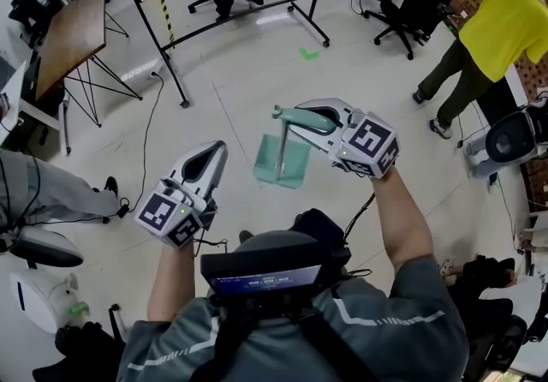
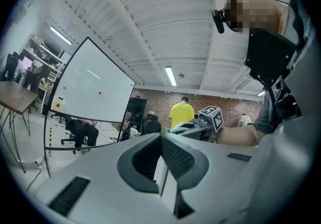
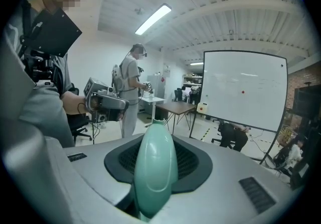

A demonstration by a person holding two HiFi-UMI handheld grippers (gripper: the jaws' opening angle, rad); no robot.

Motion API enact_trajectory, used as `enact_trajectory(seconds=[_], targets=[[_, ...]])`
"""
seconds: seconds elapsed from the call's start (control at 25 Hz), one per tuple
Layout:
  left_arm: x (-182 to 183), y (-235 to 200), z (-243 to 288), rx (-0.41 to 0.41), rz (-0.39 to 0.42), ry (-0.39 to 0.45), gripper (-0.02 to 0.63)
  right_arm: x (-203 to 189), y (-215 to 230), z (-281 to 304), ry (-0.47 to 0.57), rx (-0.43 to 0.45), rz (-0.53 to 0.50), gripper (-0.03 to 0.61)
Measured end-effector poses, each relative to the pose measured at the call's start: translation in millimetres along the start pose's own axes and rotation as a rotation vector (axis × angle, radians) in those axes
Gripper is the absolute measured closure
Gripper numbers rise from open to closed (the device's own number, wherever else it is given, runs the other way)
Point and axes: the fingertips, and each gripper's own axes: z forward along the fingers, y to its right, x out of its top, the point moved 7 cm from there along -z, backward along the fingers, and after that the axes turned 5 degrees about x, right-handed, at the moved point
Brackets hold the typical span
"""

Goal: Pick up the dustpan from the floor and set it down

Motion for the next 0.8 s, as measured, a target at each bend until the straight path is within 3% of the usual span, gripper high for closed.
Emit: enact_trajectory(seconds=[0.16,0.36,0.8], targets=[[4.8,-29.7,26.2,0.035,0.004,-0.004,0.588,1.4,45.2,21.6,0.016,0.027,-0.008,0.436],[12.2,-65.0,95.5,0.111,0.017,-0.004,0.588,-0.2,124.7,42.7,0.049,0.096,-0.027,0.436],[57.5,-141.9,283.8,0.382,-0.017,0.067,0.589,10.7,342.4,92.1,0.093,0.364,-0.136,0.436]])
